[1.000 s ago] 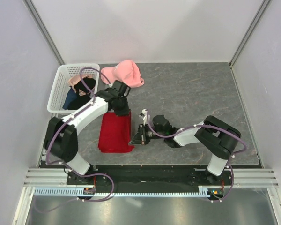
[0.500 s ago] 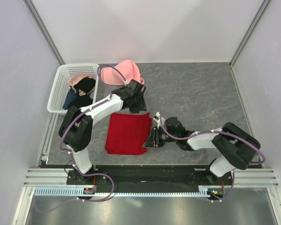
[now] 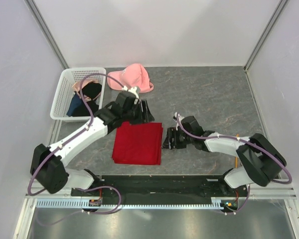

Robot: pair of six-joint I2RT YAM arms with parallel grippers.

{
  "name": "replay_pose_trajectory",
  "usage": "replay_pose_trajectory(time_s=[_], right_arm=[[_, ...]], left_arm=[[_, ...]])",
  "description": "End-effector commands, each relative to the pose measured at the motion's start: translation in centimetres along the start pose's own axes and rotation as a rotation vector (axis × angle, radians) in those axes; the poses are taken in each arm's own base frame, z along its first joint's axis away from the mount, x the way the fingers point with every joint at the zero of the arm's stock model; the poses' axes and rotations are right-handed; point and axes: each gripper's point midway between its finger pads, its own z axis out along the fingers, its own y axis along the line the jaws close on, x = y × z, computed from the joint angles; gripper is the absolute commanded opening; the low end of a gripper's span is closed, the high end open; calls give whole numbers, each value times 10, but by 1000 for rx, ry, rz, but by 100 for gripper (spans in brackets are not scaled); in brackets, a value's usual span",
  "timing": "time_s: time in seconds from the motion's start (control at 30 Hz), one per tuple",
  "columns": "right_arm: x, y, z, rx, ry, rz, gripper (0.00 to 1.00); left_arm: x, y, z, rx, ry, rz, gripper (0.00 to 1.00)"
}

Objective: Fold the napkin into a case and place the utensils inside
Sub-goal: Pick up the lower triangle-folded napkin from the center of the board.

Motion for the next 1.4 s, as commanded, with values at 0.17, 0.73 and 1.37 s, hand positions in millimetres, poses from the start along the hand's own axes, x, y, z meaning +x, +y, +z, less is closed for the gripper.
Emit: replay_pose_trajectory(time_s=[0.17,0.73,1.37], right_arm=[[-49,-5,25,35,-39,37,59],[-63,-13,48,-31,-25,115,25],[-64,-28,57,-6,-27,123,9]], left_arm=[[131,-2,11,37,205,47,66],[188,8,34,-196,279,188,55],[209,-2,54,-278,353,279,18]])
